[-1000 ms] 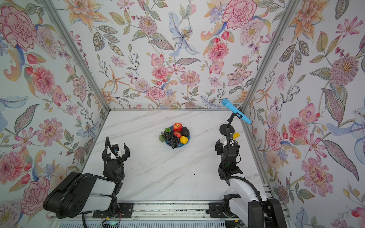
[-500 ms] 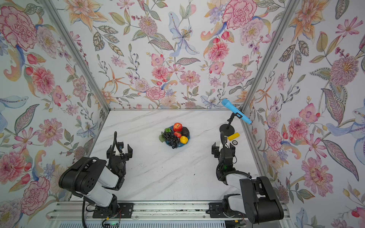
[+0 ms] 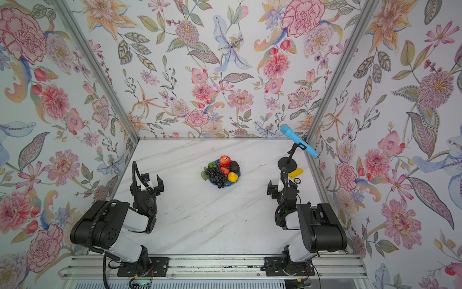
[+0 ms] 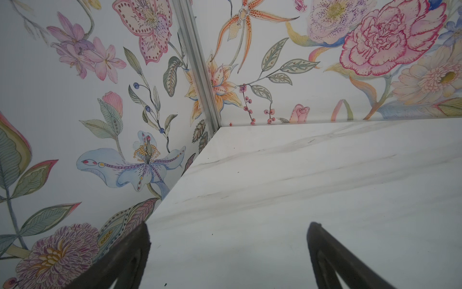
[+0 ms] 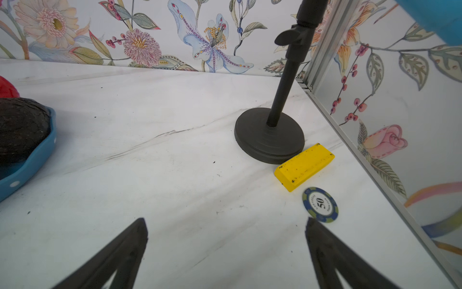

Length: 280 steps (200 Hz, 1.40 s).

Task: Arrange fruit in a fruit bowl
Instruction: Reset both arms

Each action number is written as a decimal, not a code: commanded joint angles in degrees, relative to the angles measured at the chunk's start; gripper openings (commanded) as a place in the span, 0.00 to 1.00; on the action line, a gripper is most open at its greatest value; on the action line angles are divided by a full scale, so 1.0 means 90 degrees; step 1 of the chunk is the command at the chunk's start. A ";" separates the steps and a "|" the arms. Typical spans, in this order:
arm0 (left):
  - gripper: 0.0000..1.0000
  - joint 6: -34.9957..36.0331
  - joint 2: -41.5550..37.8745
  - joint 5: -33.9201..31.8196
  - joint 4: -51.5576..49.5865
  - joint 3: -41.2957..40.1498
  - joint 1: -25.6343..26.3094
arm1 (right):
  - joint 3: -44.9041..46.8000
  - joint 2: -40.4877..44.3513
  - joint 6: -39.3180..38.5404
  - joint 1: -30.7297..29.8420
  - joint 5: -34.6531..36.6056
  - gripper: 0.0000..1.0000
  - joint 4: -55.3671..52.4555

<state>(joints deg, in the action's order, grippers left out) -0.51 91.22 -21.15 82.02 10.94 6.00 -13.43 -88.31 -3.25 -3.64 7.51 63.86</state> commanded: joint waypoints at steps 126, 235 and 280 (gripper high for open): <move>0.99 -0.0119 -0.0064 0.0096 0.0008 0.0064 -0.0032 | -0.0256 -0.0041 0.0360 0.0033 0.0779 0.99 0.0180; 0.99 -0.0109 -0.0066 0.0102 0.0008 0.0064 -0.0034 | -0.0280 -0.0048 0.0312 0.0000 0.0762 0.99 0.0160; 0.99 -0.0109 -0.0062 0.0103 0.0003 0.0064 -0.0026 | -0.0275 -0.0051 0.0312 0.0004 0.0758 0.99 0.0155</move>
<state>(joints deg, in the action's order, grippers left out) -0.91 91.22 -21.15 81.84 10.94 6.00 -15.00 -88.36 -0.60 -3.55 13.96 64.14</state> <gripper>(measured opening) 0.989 0.992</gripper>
